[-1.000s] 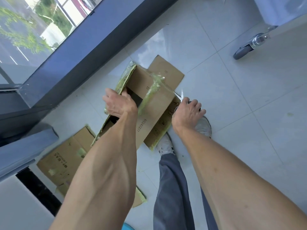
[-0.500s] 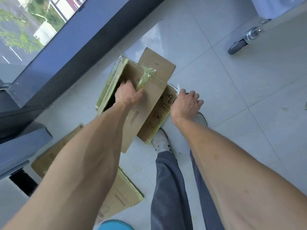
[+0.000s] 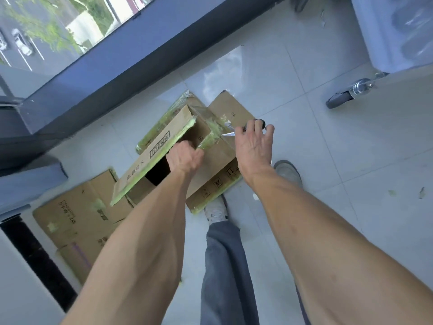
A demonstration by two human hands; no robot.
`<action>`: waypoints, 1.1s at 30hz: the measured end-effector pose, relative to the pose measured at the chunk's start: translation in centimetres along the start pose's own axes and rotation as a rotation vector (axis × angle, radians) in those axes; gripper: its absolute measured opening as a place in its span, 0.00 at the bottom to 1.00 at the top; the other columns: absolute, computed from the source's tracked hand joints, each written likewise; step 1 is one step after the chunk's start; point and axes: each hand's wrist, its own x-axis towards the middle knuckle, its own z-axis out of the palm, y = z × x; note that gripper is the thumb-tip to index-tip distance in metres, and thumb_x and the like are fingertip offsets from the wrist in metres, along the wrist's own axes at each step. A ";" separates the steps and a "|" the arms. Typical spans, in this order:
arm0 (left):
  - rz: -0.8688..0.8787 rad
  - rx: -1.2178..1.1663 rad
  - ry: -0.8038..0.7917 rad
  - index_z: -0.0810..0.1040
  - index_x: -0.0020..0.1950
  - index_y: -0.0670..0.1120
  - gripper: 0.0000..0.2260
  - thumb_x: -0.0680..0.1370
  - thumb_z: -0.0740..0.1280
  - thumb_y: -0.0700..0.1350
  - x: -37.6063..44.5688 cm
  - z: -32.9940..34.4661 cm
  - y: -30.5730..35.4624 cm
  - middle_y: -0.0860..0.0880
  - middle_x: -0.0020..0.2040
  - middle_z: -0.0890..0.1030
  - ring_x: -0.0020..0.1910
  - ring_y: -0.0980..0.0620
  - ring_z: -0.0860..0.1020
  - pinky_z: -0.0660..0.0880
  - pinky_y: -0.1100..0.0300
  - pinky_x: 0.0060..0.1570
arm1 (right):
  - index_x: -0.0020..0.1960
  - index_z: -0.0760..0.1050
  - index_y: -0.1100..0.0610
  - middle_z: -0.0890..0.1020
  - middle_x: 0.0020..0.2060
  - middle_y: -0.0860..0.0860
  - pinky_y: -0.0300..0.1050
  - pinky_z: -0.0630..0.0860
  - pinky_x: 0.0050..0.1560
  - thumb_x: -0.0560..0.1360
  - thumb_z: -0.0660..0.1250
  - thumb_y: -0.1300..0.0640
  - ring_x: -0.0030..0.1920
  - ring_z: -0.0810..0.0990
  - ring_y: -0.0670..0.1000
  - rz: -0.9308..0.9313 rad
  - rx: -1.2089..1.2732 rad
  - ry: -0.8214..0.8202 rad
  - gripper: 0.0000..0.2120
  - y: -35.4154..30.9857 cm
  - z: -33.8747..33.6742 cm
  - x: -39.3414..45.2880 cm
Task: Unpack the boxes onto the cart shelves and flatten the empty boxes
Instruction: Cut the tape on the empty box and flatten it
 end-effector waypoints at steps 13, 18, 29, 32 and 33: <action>0.005 -0.038 0.006 0.64 0.30 0.46 0.06 0.66 0.59 0.40 -0.9 0.2 2.2 0.46 0.30 0.68 0.31 0.45 0.65 0.69 0.54 0.34 | 0.61 0.73 0.55 0.76 0.52 0.55 0.51 0.68 0.51 0.71 0.62 0.70 0.53 0.73 0.56 -0.226 0.054 -0.050 0.21 2.2 1.0 1.5; -0.008 0.040 -0.030 0.72 0.33 0.43 0.04 0.66 0.59 0.40 -2.0 0.7 3.2 0.46 0.31 0.73 0.31 0.44 0.70 0.75 0.51 0.37 | 0.60 0.74 0.56 0.80 0.49 0.55 0.50 0.68 0.49 0.76 0.60 0.69 0.51 0.77 0.56 -0.143 0.071 -0.095 0.15 2.8 1.3 1.1; -0.101 -0.366 0.143 0.75 0.43 0.47 0.07 0.76 0.59 0.38 -2.5 -4.2 7.0 0.50 0.34 0.78 0.35 0.51 0.79 0.76 0.58 0.32 | 0.46 0.77 0.60 0.78 0.40 0.58 0.46 0.66 0.36 0.77 0.61 0.67 0.40 0.76 0.60 0.256 0.400 -0.076 0.07 5.6 -7.3 4.0; -0.146 -0.433 0.130 0.79 0.46 0.45 0.10 0.76 0.58 0.38 0.4 -8.0 7.7 0.49 0.36 0.80 0.34 0.51 0.78 0.73 0.61 0.31 | 0.41 0.74 0.55 0.75 0.34 0.54 0.45 0.63 0.38 0.75 0.62 0.68 0.38 0.70 0.57 0.198 0.329 0.007 0.10 4.0 -10.6 6.0; -0.159 -0.447 0.149 0.80 0.48 0.44 0.10 0.77 0.59 0.39 1.4 -9.4 7.5 0.48 0.38 0.81 0.35 0.50 0.78 0.74 0.60 0.33 | 0.42 0.75 0.54 0.71 0.31 0.52 0.46 0.63 0.40 0.76 0.61 0.68 0.40 0.68 0.56 0.156 0.293 0.049 0.11 3.0 -11.5 6.7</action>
